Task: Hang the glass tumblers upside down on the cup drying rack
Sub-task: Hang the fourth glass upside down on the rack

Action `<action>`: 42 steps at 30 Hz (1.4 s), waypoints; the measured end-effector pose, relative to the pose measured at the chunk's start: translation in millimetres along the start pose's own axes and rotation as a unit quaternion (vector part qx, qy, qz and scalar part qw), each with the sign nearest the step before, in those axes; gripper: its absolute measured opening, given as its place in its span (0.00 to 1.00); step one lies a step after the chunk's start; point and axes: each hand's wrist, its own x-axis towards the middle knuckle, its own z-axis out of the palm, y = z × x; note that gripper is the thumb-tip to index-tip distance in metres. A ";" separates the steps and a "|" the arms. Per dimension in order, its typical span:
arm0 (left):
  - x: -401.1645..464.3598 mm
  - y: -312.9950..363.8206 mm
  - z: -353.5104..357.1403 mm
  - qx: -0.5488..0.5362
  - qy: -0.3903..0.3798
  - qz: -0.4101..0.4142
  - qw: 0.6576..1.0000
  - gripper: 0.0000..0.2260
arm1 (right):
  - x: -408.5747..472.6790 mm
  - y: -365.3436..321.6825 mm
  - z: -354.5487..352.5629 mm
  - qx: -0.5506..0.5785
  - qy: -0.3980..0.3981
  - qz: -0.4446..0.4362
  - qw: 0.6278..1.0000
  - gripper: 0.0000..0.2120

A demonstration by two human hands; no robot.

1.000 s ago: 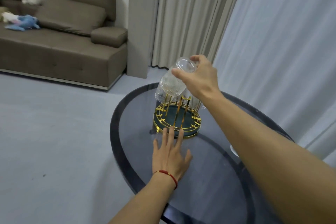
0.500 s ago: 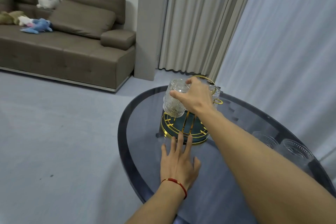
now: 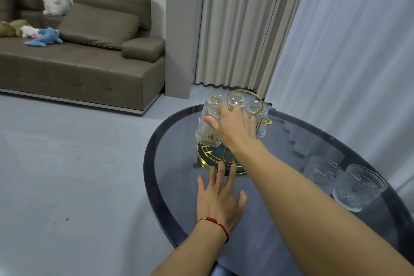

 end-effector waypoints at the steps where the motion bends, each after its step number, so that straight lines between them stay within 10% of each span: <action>1: 0.2 0.2 -0.3 0.005 -0.002 0.002 1.000 0.32 | -1.6 0.0 0.1 -0.001 -0.014 0.002 1.000 0.33; 11: -1.4 11.5 -12.4 0.016 0.050 0.009 0.999 0.31 | -77.5 62.7 -22.1 0.138 0.166 -0.034 0.976 0.16; 22: -22.0 89.1 -29.2 -0.318 0.124 0.108 0.934 0.14 | -200.3 213.2 10.1 0.257 0.250 0.301 0.884 0.10; 32: -20.7 99.2 -6.0 -0.258 -0.054 0.008 0.965 0.13 | -177.2 275.5 38.2 0.273 0.115 0.461 0.836 0.52; 42: -16.9 98.8 -5.1 -0.263 -0.051 0.004 0.963 0.11 | -170.4 286.8 45.4 0.259 0.130 0.461 0.839 0.40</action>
